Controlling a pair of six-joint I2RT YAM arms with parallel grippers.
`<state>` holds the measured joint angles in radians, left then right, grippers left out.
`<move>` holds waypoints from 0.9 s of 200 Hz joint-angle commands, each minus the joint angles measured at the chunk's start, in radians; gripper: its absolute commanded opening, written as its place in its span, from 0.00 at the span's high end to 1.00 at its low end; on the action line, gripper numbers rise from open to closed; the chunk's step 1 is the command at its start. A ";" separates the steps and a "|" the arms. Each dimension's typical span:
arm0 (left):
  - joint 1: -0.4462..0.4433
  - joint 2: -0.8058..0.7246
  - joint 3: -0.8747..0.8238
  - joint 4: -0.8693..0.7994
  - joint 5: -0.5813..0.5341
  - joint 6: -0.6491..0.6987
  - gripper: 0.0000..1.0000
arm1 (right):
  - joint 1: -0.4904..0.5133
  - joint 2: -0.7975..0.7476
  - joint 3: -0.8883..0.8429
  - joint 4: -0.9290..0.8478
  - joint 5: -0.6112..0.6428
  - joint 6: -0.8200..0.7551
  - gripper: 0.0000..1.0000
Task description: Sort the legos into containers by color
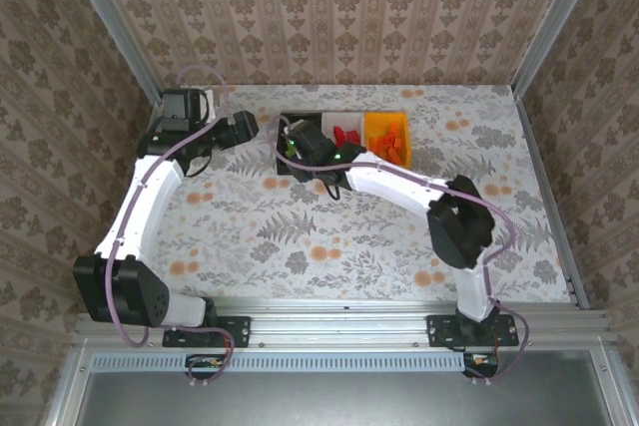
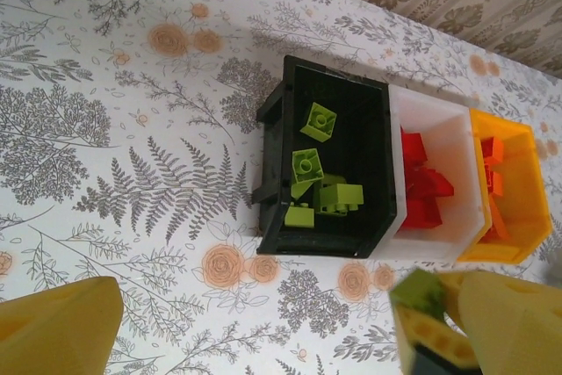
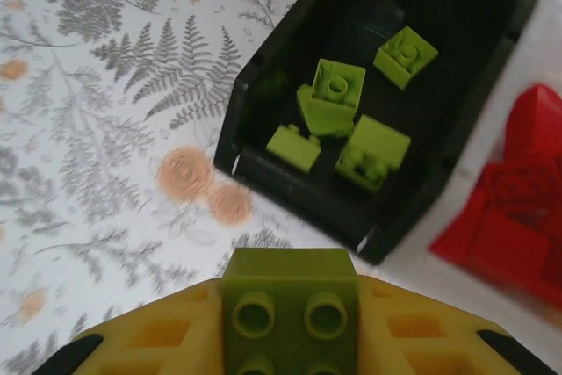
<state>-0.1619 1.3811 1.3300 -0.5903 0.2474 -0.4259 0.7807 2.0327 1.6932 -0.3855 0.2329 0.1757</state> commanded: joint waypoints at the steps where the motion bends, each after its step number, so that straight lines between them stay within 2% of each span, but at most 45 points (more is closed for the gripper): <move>1: 0.004 0.015 -0.001 -0.001 -0.007 0.007 0.00 | -0.041 0.109 0.113 -0.009 0.027 -0.104 0.66; 55: 0.004 0.009 0.006 -0.005 0.001 0.015 0.00 | -0.113 0.300 0.381 -0.086 0.004 -0.117 0.66; 88: 0.005 0.028 0.009 -0.005 0.014 0.014 0.00 | -0.129 0.357 0.484 -0.135 -0.016 -0.143 0.64; 95: 0.007 0.031 0.009 -0.005 0.016 0.013 0.00 | -0.130 0.369 0.512 -0.144 -0.021 -0.145 0.60; 104: 0.009 0.035 0.008 -0.005 0.016 0.014 0.00 | -0.132 0.385 0.553 -0.184 -0.015 -0.143 0.47; 125: 0.009 0.040 0.008 -0.005 0.015 0.016 0.00 | -0.132 0.385 0.592 -0.211 -0.009 -0.148 0.36; 155: 0.010 0.043 0.012 -0.011 0.006 0.014 0.00 | -0.127 0.265 0.509 -0.192 0.010 -0.132 0.35; 164: 0.012 0.041 0.013 -0.014 0.002 0.014 0.00 | -0.121 0.180 0.415 -0.158 0.009 -0.122 0.35; 180: 0.010 0.019 0.028 -0.032 -0.032 0.031 0.00 | -0.095 -0.045 0.143 -0.011 0.003 -0.106 0.34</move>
<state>-0.1608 1.4208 1.3296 -0.5976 0.2474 -0.4252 0.6529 2.2948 2.0850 -0.5163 0.2298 0.0490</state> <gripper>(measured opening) 0.997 0.649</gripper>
